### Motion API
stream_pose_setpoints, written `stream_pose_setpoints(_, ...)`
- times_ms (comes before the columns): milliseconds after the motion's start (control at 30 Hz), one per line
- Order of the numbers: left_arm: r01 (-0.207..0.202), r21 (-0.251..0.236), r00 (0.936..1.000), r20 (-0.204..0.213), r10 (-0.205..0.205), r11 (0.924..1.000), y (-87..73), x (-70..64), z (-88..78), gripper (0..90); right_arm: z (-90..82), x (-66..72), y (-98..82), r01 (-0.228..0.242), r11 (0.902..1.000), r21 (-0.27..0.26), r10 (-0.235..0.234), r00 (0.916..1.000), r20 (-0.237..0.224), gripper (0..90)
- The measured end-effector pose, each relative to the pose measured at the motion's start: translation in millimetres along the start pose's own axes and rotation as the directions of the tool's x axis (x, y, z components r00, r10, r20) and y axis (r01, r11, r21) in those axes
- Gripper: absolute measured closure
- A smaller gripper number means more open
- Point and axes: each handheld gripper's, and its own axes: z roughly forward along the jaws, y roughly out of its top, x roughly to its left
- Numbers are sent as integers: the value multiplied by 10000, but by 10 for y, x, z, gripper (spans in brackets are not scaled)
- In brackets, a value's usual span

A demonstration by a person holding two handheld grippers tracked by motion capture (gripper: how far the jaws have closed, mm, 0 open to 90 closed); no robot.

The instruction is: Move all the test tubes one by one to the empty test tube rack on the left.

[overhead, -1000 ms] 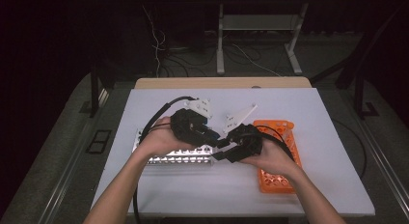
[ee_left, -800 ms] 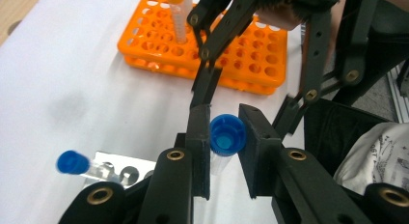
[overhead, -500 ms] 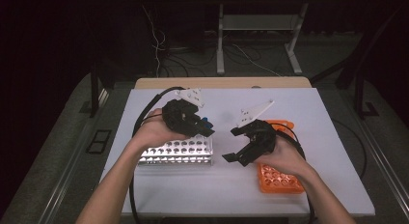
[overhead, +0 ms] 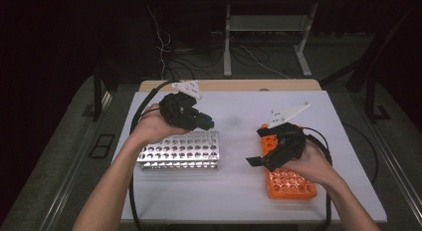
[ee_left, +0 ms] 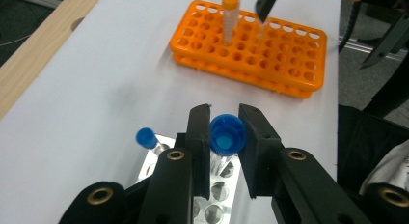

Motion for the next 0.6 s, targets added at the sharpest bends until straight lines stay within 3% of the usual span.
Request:
stream_pose_setpoints(133,-36,-165,9999,-168,33,9999,-3,49,-25,745,-89,-19,-62,-126,9999,-71,127,9999,105,2)
stream_pose_setpoints(300,78,-27,9992,-396,-79,10000,-6,140,-40,746,-207,-22,-151,-259,9995,-157,263,9994,211,2)
stream_pose_setpoints(600,127,-51,9979,-639,-130,9999,-9,256,41,746,-382,-41,-330,-464,9988,-158,472,9974,550,2)
